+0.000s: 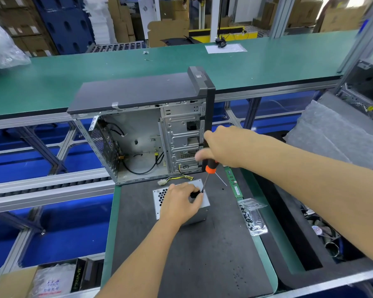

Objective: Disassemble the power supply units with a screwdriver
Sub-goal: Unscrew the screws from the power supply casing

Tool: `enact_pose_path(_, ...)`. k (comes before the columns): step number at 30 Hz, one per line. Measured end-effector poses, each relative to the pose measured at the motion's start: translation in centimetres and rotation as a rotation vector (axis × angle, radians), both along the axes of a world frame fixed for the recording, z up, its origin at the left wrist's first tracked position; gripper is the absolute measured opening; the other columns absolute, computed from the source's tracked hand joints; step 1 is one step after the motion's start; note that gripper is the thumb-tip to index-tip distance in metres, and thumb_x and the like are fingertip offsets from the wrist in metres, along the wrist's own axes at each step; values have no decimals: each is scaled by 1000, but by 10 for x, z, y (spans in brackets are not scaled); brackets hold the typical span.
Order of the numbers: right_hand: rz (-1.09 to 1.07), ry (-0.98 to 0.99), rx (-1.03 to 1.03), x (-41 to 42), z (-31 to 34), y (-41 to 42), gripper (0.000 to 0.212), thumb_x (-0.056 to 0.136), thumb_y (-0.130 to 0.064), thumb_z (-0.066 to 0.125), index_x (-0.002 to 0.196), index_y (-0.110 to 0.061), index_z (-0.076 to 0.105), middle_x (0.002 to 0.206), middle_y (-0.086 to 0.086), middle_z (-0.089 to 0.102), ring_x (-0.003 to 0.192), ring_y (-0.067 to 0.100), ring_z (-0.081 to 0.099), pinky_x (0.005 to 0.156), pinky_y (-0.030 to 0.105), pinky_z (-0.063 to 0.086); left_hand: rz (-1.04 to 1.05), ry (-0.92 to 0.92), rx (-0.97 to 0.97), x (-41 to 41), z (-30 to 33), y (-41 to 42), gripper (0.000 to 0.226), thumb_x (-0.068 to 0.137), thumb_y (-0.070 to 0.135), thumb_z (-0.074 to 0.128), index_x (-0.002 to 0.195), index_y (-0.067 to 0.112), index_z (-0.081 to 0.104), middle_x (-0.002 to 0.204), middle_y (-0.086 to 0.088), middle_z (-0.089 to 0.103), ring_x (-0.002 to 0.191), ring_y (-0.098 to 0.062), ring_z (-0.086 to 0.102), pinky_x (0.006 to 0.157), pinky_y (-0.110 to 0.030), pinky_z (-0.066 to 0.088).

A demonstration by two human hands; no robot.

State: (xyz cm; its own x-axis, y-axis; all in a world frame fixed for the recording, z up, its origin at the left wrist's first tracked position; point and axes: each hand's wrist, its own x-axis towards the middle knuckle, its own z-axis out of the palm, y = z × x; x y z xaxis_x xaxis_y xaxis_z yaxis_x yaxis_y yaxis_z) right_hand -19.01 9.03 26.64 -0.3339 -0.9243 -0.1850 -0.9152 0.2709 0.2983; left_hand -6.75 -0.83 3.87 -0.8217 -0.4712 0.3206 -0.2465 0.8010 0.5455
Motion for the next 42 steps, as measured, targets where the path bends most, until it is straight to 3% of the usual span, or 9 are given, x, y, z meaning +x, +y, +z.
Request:
enact_pose_path(5, -3, -377, -103, -7, 0, 3, 38, 92, -34, 61, 123, -23, 41, 114, 4, 52, 82, 17, 47, 64, 28, 36, -12, 27, -4, 0, 2, 1, 21, 85, 39, 57, 88, 24, 72, 80, 15, 68, 73, -7, 58, 78, -30, 42)
enact_pose_path(9, -92, -176, -73, -5, -4, 0, 59, 89, -69, 48, 118, -18, 38, 85, 1, 43, 68, 19, 46, 57, 32, 40, 10, 42, -10, 0, 1, 0, 19, 84, 37, 61, 92, 26, 73, 82, 15, 69, 73, -7, 57, 76, -28, 41)
enact_pose_path(16, -12, -429, -116, -9, -3, 3, 41, 92, -42, 61, 123, -26, 39, 119, 3, 49, 102, 25, 46, 75, 35, 39, 15, 58, -16, -1, 3, 1, 14, 83, 33, 66, 91, 25, 74, 81, 14, 70, 76, -7, 54, 74, -29, 43)
enact_pose_path(21, -42, -19, -86, -4, -5, 1, 46, 99, -59, 38, 111, -16, 44, 75, 3, 37, 59, 19, 36, 50, 33, 32, 21, 8, -18, 0, 3, 1, 18, 85, 37, 63, 94, 27, 74, 80, 14, 68, 69, -8, 48, 75, -31, 42)
enact_pose_path(27, 65, -437, -199, -8, -4, 4, 36, 88, -32, 64, 117, -22, 46, 99, -3, 51, 89, 20, 47, 68, 30, 36, 11, 19, -17, 0, 6, 1, 21, 84, 38, 60, 93, 26, 75, 81, 14, 70, 72, -7, 53, 75, -35, 46)
enact_pose_path(31, -23, -187, -162, -8, -8, 1, 49, 88, -68, 51, 98, -21, 41, 78, -1, 42, 64, 17, 42, 53, 30, 34, 15, 9, -21, 0, 5, 2, 19, 84, 37, 62, 93, 27, 75, 80, 14, 69, 73, -8, 51, 75, -34, 46)
enact_pose_path(35, 123, -309, -204, -12, -12, 2, 23, 93, -39, 61, 107, -25, 49, 88, -8, 51, 81, 19, 48, 56, 24, 33, 24, 28, -39, 0, 6, 3, 14, 83, 33, 65, 90, 26, 75, 77, 14, 68, 74, -9, 50, 70, -34, 45)
enact_pose_path(38, 73, -431, -215, -11, -9, 4, 45, 89, -39, 66, 126, -28, 42, 94, -15, 43, 92, 18, 42, 59, 25, 30, 16, 20, -42, 1, 6, 2, 14, 84, 34, 64, 90, 26, 75, 77, 14, 68, 69, -9, 52, 71, -34, 44)
enact_pose_path(42, -21, -36, -155, -7, -6, 4, 54, 92, -70, 38, 103, -17, 39, 74, -2, 39, 59, 17, 37, 48, 31, 29, 5, -10, -46, 0, 4, 1, 15, 87, 35, 62, 93, 28, 74, 81, 15, 70, 71, -7, 55, 74, -32, 42)
